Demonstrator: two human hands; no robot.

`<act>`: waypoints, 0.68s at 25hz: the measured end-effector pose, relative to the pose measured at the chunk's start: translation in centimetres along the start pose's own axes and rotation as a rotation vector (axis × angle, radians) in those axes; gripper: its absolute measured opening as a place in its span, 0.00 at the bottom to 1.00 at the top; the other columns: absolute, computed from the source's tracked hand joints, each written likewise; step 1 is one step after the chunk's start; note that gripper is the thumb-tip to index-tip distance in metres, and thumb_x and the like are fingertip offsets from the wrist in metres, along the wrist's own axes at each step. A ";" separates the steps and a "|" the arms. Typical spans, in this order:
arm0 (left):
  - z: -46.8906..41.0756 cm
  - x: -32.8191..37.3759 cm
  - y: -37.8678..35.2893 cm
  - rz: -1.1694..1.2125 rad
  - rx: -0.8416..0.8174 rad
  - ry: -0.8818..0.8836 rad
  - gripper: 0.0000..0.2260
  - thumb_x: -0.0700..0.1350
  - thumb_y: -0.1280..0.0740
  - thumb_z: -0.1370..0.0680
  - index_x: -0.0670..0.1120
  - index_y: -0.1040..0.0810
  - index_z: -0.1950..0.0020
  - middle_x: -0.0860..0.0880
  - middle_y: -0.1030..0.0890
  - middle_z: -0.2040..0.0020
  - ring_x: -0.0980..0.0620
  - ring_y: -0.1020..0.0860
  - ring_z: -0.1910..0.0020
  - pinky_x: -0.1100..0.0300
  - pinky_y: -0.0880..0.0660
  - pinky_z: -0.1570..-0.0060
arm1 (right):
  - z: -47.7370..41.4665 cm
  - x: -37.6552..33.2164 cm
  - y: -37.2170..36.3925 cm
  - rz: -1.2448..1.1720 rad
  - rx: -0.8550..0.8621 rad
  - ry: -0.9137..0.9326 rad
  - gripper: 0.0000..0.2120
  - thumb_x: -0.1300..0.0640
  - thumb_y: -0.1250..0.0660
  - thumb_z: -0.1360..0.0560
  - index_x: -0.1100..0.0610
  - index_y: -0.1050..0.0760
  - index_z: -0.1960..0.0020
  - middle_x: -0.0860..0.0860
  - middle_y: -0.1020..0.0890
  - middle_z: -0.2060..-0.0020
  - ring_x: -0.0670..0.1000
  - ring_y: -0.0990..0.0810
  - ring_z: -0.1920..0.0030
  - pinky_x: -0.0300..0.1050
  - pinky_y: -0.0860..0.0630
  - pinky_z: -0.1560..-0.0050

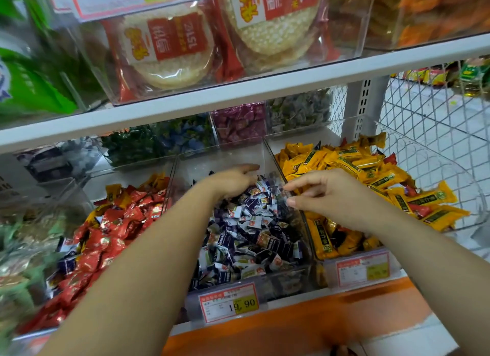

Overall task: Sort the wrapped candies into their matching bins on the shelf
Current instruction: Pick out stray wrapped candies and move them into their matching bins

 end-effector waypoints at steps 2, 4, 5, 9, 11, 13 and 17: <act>-1.2 -0.1 -2.4 -0.035 -0.041 -0.004 0.21 0.50 0.48 0.17 0.52 0.45 0.24 0.48 0.42 0.24 0.49 0.43 0.26 0.59 0.45 0.33 | 0.0 0.1 0.0 -0.011 -0.006 0.006 0.11 0.47 0.29 0.31 0.42 0.20 0.49 0.51 0.15 0.60 0.51 0.17 0.56 0.48 0.22 0.46; -1.7 -0.3 -4.1 -0.199 -0.157 0.054 0.21 0.53 0.51 0.17 0.55 0.49 0.23 0.48 0.51 0.22 0.48 0.56 0.24 0.51 0.59 0.28 | 0.0 0.1 0.0 -0.012 -0.002 0.017 0.11 0.47 0.29 0.31 0.41 0.21 0.49 0.50 0.15 0.61 0.47 0.17 0.56 0.47 0.23 0.45; -1.6 -0.4 -4.3 -0.251 -0.204 0.074 0.21 0.53 0.52 0.17 0.55 0.50 0.23 0.48 0.53 0.22 0.48 0.60 0.24 0.49 0.64 0.29 | -0.1 0.1 0.0 -0.010 0.000 0.024 0.11 0.47 0.29 0.31 0.41 0.21 0.49 0.50 0.15 0.60 0.46 0.17 0.57 0.46 0.23 0.45; -0.5 -0.9 -5.3 -0.230 -0.352 0.032 0.22 0.50 0.52 0.16 0.51 0.50 0.23 0.49 0.53 0.22 0.48 0.55 0.24 0.51 0.56 0.27 | 0.0 -0.1 -0.2 -0.001 -0.003 0.044 0.11 0.45 0.29 0.32 0.39 0.22 0.50 0.52 0.15 0.56 0.49 0.17 0.55 0.50 0.23 0.45; 0.3 -1.4 -5.7 -0.212 -0.380 0.025 0.22 0.49 0.51 0.16 0.51 0.51 0.23 0.50 0.52 0.22 0.49 0.53 0.24 0.52 0.53 0.27 | 0.1 -0.3 -0.2 -0.004 -0.008 0.042 0.13 0.42 0.30 0.34 0.39 0.21 0.50 0.53 0.16 0.54 0.50 0.18 0.55 0.49 0.23 0.44; 0.9 -1.5 -5.9 -0.193 -0.396 0.028 0.22 0.49 0.51 0.16 0.51 0.51 0.23 0.50 0.51 0.22 0.50 0.52 0.24 0.54 0.52 0.27 | 0.3 -0.3 -0.2 -0.014 -0.013 0.035 0.16 0.40 0.31 0.37 0.38 0.21 0.50 0.56 0.16 0.54 0.51 0.18 0.54 0.46 0.24 0.43; 2.5 -1.9 -5.8 -0.227 -0.419 0.035 0.22 0.51 0.51 0.17 0.54 0.50 0.23 0.52 0.50 0.22 0.50 0.51 0.24 0.52 0.53 0.26 | 0.6 -0.3 -0.1 -0.001 -0.010 0.021 0.11 0.46 0.30 0.31 0.38 0.22 0.49 0.52 0.15 0.57 0.48 0.17 0.55 0.41 0.26 0.43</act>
Point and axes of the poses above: each hand's wrist, its own z-axis away from the middle knuckle, its own y-axis out of the back of the hand, x = y × z, the point moved 7 cm from there along -z, towards the middle knuckle
